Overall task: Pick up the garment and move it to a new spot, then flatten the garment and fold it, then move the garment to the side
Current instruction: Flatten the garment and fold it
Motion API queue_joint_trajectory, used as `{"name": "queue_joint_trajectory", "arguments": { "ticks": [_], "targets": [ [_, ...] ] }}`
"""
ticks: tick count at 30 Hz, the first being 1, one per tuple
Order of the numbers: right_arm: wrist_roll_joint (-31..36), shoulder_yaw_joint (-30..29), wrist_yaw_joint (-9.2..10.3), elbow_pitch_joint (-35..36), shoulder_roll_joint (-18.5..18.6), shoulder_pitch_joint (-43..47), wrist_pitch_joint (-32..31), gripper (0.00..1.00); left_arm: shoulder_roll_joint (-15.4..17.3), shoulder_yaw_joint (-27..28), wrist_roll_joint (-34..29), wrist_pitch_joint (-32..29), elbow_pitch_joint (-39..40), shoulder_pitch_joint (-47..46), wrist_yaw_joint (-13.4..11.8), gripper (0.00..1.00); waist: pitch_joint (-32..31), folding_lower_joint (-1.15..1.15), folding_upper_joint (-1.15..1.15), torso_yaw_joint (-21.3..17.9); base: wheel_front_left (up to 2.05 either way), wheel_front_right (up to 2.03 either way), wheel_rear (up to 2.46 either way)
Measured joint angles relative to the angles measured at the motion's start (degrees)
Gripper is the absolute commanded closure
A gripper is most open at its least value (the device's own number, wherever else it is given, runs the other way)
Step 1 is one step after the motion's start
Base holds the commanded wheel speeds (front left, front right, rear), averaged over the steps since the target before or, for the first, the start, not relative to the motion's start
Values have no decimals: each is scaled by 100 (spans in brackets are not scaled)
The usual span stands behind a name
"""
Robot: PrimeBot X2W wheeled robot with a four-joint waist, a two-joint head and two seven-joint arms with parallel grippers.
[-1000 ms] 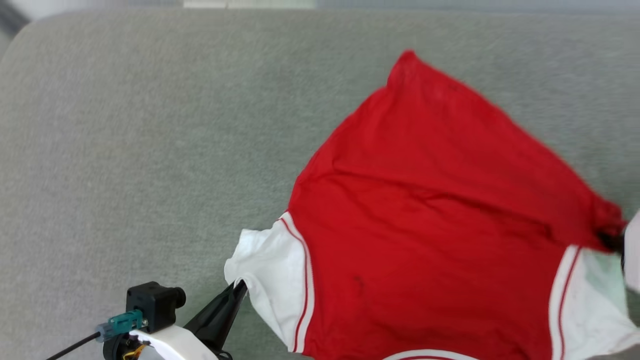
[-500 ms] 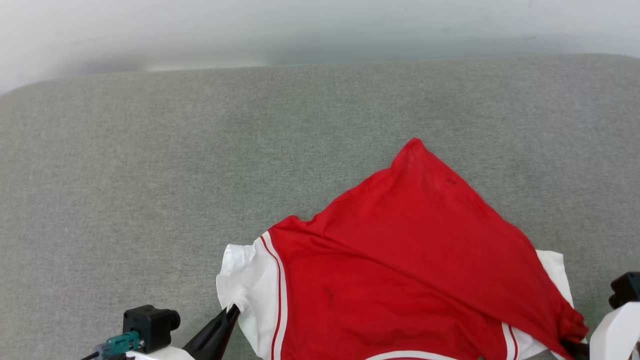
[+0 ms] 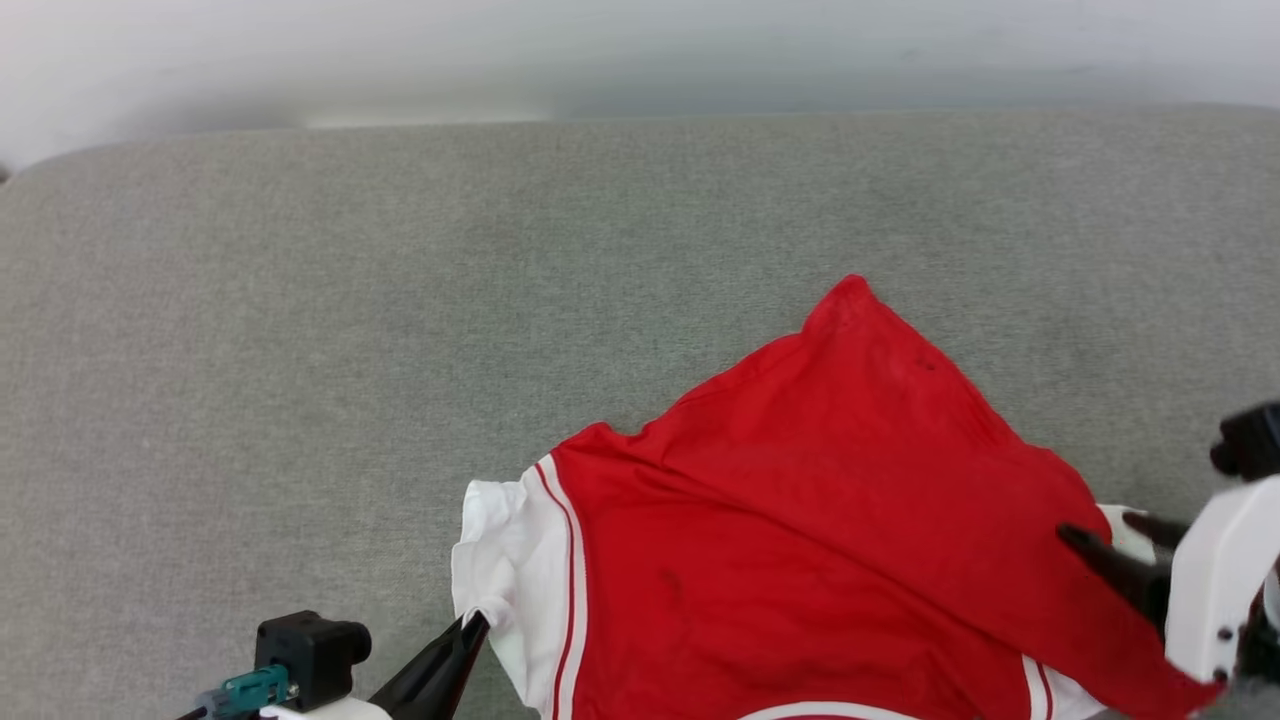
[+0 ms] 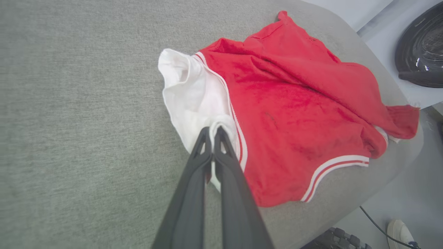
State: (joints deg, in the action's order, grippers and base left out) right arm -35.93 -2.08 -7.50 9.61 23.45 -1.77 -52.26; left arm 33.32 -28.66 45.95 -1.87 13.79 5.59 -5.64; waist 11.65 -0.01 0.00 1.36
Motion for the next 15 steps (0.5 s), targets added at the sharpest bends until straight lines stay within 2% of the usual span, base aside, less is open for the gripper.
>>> {"name": "queue_joint_trajectory", "arguments": {
  "ticks": [5,6,7,15],
  "targets": [
    [46,247,0,322,180,-1085,-650,0,8,-114,-236,-75,191,-180,-64,100,277,1,0,253,0,0,0],
    [46,247,0,322,180,-1085,-650,0,8,-114,-236,-75,191,-180,-64,100,277,1,0,253,0,0,0],
    [137,382,0,204,236,-1516,-833,0,-19,-182,-270,-108,249,-263,-40,100,405,1,0,365,0,0,0],
    [594,822,0,-967,216,-3102,-1189,0,-236,-470,-550,-209,359,-774,109,100,943,2,0,976,0,0,0]
  ]
}}
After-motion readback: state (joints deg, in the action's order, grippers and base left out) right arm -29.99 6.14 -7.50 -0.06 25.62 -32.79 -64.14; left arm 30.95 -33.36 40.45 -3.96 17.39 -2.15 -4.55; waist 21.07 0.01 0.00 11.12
